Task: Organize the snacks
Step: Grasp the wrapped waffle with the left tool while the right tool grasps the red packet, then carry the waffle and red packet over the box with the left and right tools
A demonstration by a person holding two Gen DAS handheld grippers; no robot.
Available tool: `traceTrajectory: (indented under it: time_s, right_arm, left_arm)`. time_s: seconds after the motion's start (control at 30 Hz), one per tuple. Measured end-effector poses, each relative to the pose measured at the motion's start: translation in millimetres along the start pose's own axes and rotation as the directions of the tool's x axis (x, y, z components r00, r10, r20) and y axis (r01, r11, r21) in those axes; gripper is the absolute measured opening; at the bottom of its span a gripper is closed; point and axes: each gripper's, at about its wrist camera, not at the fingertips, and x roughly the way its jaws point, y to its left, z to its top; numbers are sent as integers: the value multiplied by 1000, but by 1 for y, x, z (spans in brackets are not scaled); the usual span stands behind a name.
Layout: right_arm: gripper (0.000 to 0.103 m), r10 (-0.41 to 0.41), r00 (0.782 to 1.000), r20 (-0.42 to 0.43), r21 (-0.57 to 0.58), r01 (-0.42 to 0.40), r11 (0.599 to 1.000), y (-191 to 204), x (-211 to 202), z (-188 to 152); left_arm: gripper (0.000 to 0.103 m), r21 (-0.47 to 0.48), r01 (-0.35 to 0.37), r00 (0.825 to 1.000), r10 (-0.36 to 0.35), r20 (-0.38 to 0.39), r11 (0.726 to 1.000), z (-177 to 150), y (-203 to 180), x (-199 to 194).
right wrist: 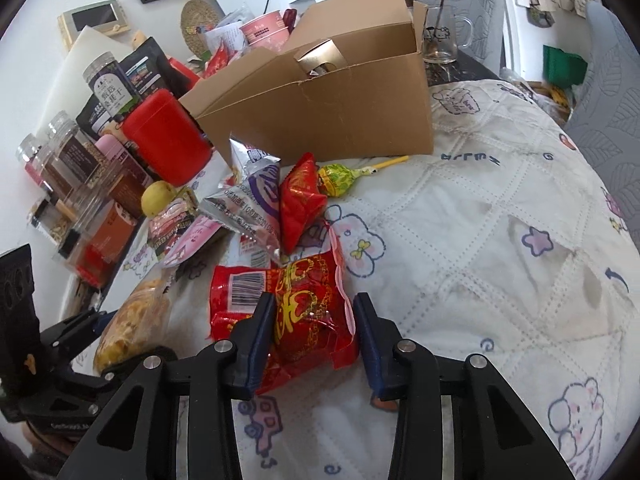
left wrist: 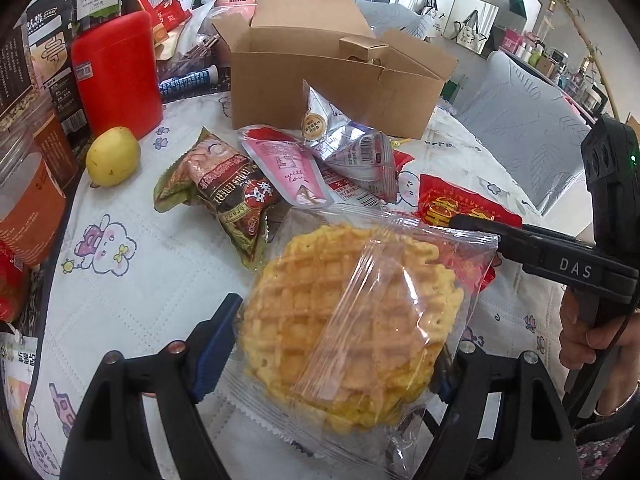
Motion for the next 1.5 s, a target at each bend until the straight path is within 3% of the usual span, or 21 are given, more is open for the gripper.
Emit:
traceTrajectory:
  time_s: [0.43,0.77,1.03,1.5]
  right_arm:
    - [39,55,997,45,40,-57,998,6,-45,-38]
    - [38,97,991,90,33,-100,994,15,-61,-47]
    - [38,95,981,168,-9,-94,995,21,-82,-30]
    - [37,87,943,320,-105,-56,993,31,-114,34]
  left_arm:
    - [80,43,0,999,-2,52,999,-10,-23,-26]
    - [80,68,-7,998,3,67,998,-9,-36,-34]
    - [80,105,-28,990,13,142,994,14,-45,-51]
    - [80,147,-66,958,21,285,987,81,-54,-74]
